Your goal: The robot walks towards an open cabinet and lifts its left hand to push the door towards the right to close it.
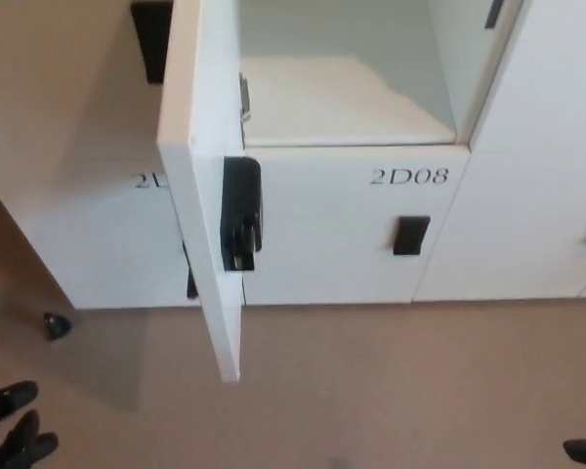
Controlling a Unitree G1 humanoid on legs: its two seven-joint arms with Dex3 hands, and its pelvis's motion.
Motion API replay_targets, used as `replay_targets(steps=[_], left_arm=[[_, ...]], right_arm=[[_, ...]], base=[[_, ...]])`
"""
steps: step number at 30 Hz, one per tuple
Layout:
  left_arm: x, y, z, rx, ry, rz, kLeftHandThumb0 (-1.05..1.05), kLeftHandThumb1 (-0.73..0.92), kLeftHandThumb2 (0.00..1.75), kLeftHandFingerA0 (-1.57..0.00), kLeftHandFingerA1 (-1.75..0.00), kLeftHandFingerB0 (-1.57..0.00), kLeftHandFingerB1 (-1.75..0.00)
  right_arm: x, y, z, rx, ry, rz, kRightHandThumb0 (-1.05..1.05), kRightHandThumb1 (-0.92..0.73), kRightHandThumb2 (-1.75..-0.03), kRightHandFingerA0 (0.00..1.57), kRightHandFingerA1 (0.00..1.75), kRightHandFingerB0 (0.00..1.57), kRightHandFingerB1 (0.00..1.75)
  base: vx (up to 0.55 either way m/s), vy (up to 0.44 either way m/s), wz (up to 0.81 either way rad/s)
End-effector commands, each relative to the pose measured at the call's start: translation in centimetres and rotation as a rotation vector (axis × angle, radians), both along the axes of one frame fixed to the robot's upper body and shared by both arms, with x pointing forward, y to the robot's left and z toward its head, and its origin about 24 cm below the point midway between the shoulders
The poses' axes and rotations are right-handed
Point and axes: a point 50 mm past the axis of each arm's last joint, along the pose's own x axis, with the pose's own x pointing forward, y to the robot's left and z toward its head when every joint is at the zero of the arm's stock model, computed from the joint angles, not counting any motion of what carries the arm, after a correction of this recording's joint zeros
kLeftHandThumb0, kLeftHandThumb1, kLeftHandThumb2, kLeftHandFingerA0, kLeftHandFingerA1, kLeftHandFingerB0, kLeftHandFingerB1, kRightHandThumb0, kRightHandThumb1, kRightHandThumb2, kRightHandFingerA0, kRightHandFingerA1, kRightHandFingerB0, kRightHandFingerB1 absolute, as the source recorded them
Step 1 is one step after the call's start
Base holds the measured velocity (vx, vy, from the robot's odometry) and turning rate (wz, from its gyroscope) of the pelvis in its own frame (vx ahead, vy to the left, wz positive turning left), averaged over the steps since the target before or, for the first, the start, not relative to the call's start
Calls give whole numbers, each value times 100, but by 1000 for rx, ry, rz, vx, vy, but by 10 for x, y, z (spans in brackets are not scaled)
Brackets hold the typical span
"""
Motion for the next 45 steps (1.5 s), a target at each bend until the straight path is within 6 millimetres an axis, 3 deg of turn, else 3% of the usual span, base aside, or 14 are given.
replay_targets(steps=[1, 9, 10, 16, 17, 19, 20, 35, 45], left_arm=[[-5, 5, 1, 32, 5, -15, -36, 76, 61, -64, -55, -51, -47], [-5, 4, 1, 31, -3, -10, -36, 76, 61, -65, -56, -52, -47], [-5, 4, 1, 33, -3, -12, -36, 77, 61, -65, -55, -50, -46], [-2, 3, 3, 44, -24, -13, -37, 76, 61, -65, -55, -52, -46], [-1, 3, 4, 45, -25, -16, -37, 77, 61, -63, -54, -50, -46], [0, 2, 4, 46, -26, -19, -37, 77, 61, -63, -54, -50, -46], [0, 3, 4, 46, -27, -19, -37, 76, 61, -64, -54, -50, -46], [2, 4, 5, 61, -35, -9, -38, 75, 62, -67, -54, -52, -46], [4, 4, 5, 62, -34, -13, -37, 76, 61, -66, -55, -52, -47]], right_arm=[[-6, -4, -1, -17, 12, -21, -41, -57, -81, 65, 58, 47, 52], [-7, -4, -1, -12, 9, -23, -40, -57, -80, 66, 59, 48, 52], [-7, -5, -1, -11, 11, -24, -34, -68, -59, 70, 47, 52, 40], [-5, -4, -1, -11, 7, -26, -34, -68, -59, 72, 47, 53, 40], [-5, -4, 0, -14, 8, -24, -40, -57, -81, 66, 59, 48, 52], [-5, -5, 0, -16, 8, -22, -40, -57, -81, 66, 59, 48, 52], [-5, -5, 0, -17, 7, -23, -35, -68, -59, 72, 48, 53, 40], [-4, -5, 0, -11, 3, -27, -34, -68, -59, 73, 48, 53, 41], [-3, -4, 0, -11, -5, -26, -35, -67, -59, 74, 49, 54, 41]], base=[[100, -21, 8], [67, -164, 3], [18, -113, -1], [116, -57, -3], [122, 30, -5], [108, 80, 0], [120, 128, 52], [140, 75, 7], [105, -138, 5]])
